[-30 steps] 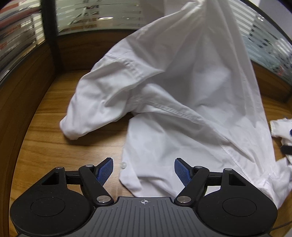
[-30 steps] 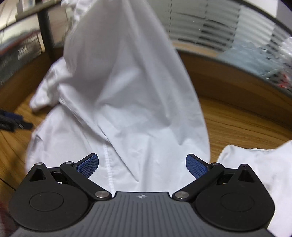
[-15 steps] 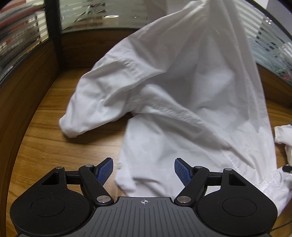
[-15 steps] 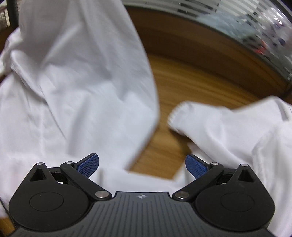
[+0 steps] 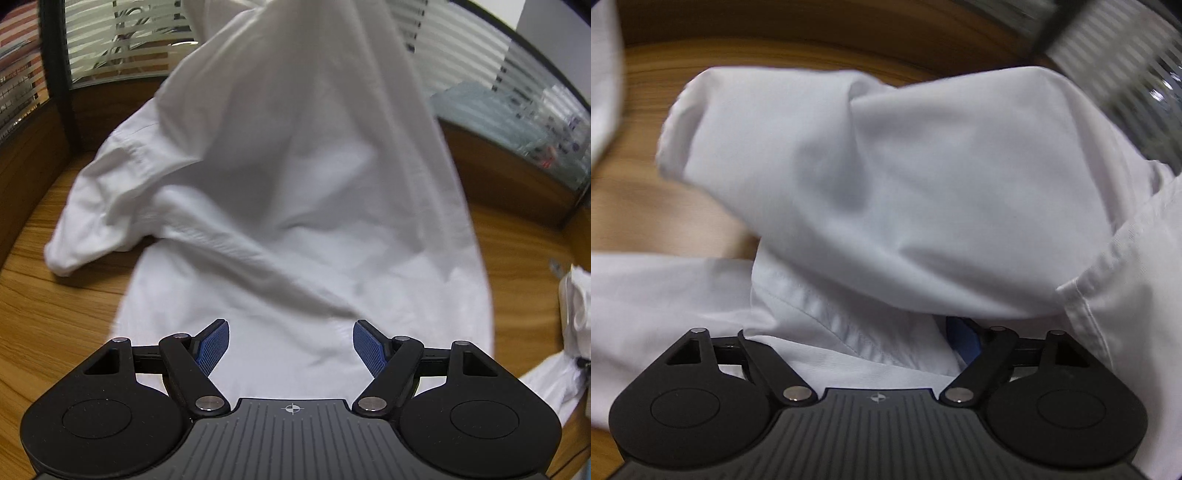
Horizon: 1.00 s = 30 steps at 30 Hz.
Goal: Fold clothes
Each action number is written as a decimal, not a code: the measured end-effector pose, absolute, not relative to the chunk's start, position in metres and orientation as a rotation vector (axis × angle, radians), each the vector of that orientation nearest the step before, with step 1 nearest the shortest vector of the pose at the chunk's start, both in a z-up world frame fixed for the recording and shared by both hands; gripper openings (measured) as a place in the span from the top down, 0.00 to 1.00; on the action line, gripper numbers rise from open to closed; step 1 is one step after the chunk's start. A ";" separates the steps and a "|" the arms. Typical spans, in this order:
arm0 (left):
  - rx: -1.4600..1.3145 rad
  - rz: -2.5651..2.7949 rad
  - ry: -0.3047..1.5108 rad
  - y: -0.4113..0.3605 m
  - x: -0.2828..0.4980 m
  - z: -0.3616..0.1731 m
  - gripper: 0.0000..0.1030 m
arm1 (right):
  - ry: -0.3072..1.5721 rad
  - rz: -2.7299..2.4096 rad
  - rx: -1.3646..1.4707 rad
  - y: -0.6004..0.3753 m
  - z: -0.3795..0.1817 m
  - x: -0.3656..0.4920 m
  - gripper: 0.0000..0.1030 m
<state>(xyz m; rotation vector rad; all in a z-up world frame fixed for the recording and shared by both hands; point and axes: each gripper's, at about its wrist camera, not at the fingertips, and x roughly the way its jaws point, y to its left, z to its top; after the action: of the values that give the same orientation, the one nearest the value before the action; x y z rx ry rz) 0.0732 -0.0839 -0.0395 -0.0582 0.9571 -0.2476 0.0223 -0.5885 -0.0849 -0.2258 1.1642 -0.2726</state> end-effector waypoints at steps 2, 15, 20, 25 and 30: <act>-0.103 -0.246 0.954 -0.099 0.069 -0.036 0.26 | 1.164 -0.359 -0.217 -0.625 -0.084 0.023 0.22; -0.017 -0.376 0.909 -0.136 0.062 -0.025 0.26 | 1.058 -0.325 0.124 -0.663 -0.036 -0.039 0.21; 0.025 -0.427 0.919 -0.119 0.071 -0.028 0.25 | 0.975 -0.288 0.332 -0.619 -0.013 -0.077 0.13; 0.057 -0.447 0.926 -0.103 0.077 -0.030 0.25 | 0.989 -0.381 0.501 -0.541 -0.037 -0.080 0.11; 0.083 -0.459 0.928 -0.086 0.082 -0.031 0.25 | 1.083 -0.458 0.501 -0.491 -0.075 -0.080 0.11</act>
<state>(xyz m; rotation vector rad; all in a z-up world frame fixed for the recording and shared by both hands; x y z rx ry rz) 0.0818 -0.0865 -0.0308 0.0833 0.9277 -0.4594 -0.0796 -0.4906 -0.0752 0.5014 1.0826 -0.4577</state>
